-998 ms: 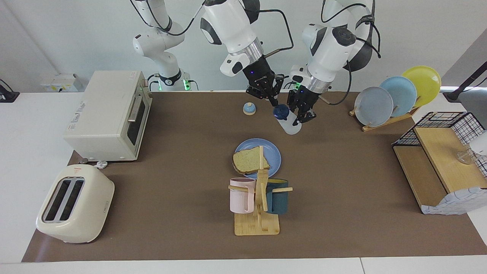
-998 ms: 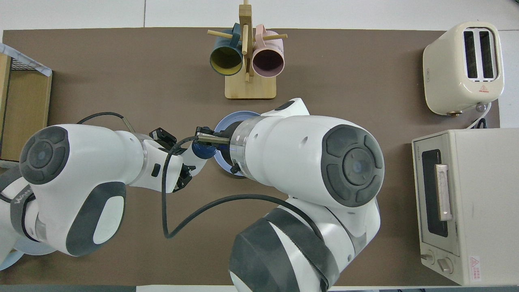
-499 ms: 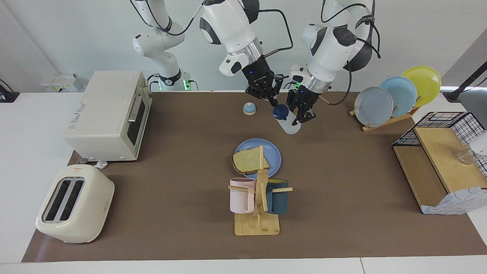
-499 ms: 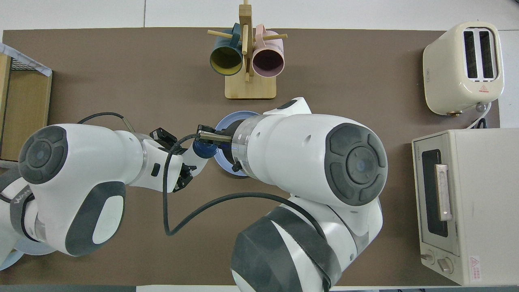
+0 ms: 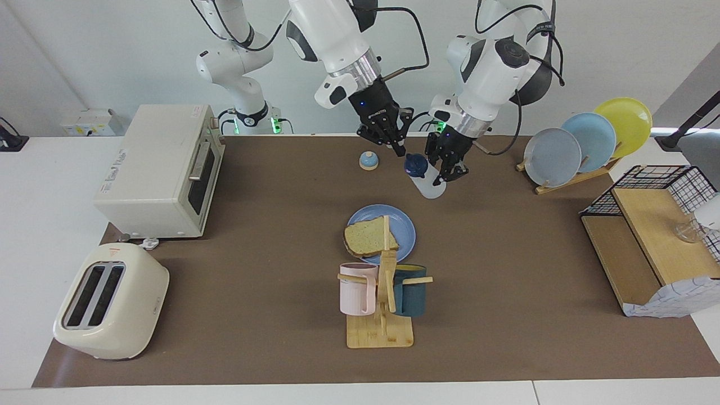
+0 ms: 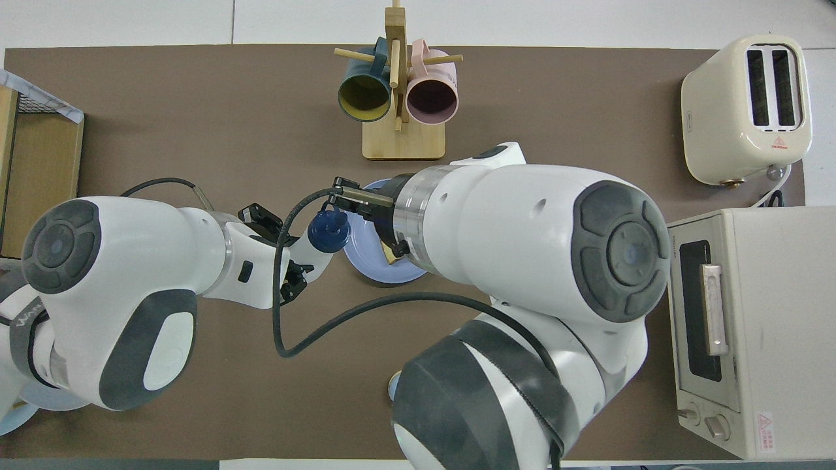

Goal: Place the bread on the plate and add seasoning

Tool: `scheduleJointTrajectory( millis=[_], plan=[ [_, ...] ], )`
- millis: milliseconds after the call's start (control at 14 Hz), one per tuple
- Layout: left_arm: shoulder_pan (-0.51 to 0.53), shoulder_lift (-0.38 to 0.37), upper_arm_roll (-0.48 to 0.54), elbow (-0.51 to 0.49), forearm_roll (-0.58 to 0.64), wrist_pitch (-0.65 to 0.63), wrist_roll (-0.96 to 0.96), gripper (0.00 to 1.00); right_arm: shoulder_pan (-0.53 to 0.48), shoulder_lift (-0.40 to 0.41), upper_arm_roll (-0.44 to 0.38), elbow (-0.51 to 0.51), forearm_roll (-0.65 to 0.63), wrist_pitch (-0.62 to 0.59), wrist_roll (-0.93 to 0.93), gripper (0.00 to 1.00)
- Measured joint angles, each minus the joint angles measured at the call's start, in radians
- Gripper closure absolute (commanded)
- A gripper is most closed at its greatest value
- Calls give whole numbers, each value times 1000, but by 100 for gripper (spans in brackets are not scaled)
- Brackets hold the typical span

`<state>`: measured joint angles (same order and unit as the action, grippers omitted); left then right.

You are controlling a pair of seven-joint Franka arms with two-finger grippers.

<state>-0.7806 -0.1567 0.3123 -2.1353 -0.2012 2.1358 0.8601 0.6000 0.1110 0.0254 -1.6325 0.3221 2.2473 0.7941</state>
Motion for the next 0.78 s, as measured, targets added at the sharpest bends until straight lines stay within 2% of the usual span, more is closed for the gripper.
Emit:
scheduleJointTrajectory(
  millis=[71, 143, 285, 356, 784],
  plan=[
    [1, 0, 0, 0, 0, 0, 1, 100, 0, 0, 0, 0, 0, 0, 0, 80],
    [1, 0, 0, 0, 0, -1, 1, 100, 1, 0, 1, 0, 0, 0, 0, 74],
    [1, 0, 0, 0, 0, -1, 1, 100, 11, 1, 2, -1, -15, 1, 0, 70],
    [1, 0, 0, 0, 0, -1, 1, 100, 20, 2, 3, -2, -44, 2, 0, 62],
    [1, 0, 0, 0, -1, -2, 1, 100, 39, 11, 5, -8, -89, 12, 0, 71]
  ],
)
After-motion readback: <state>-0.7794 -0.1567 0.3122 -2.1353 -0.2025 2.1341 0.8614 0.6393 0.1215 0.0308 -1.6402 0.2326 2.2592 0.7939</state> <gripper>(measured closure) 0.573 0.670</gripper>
